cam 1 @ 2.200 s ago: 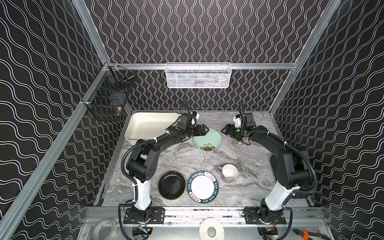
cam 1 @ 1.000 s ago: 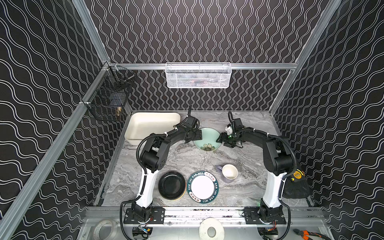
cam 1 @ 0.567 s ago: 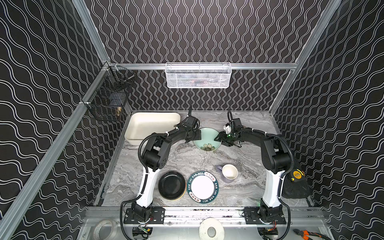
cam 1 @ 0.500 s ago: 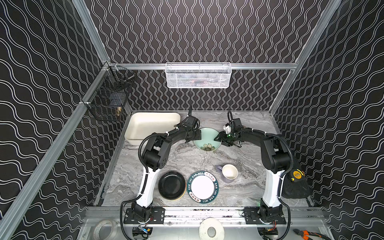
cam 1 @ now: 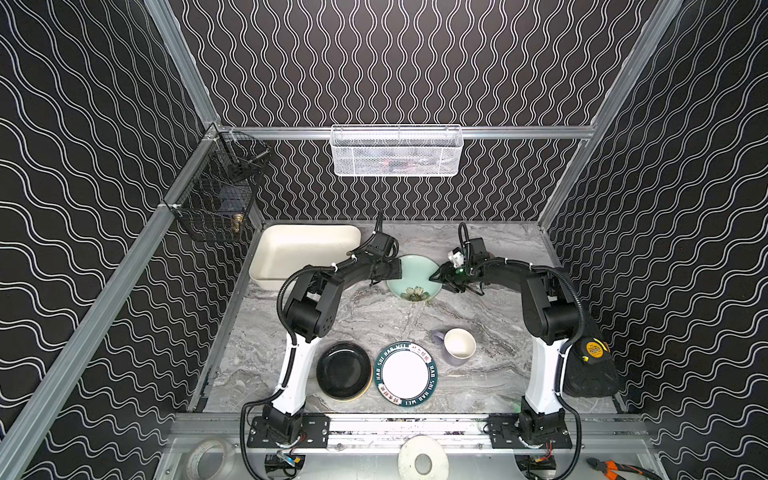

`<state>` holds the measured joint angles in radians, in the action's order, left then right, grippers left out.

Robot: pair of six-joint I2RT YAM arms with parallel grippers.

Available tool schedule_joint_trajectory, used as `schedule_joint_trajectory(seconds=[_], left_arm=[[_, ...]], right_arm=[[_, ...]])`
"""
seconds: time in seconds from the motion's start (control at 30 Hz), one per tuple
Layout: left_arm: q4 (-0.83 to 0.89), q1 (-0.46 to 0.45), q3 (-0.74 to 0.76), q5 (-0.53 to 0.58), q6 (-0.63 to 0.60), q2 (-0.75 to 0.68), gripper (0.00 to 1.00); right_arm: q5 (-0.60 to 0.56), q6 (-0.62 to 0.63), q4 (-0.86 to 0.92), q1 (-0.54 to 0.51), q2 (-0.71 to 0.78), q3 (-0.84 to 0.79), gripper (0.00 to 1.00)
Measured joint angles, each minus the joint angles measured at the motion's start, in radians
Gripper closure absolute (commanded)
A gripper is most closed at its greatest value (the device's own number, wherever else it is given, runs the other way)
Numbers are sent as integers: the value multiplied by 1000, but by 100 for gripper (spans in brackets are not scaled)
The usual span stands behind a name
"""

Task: Place the mixed dishes into the plastic bin

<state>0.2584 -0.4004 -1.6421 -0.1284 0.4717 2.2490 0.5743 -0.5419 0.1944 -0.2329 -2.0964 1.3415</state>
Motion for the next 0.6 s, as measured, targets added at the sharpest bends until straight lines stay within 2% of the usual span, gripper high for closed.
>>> schedule_joint_trajectory(seconds=[0.23, 0.5, 0.6], left_arm=[[-22, -1, 7, -2, -2, 5, 48], [-69, -4, 30, 2, -6, 5, 52], [-83, -6, 40, 1, -6, 0, 51]], right_arm=[[1, -18, -9, -3, -1, -5, 59], [57, -34, -90, -6, 3, -51, 60], [66, -41, -96, -8, 3, -58, 69]])
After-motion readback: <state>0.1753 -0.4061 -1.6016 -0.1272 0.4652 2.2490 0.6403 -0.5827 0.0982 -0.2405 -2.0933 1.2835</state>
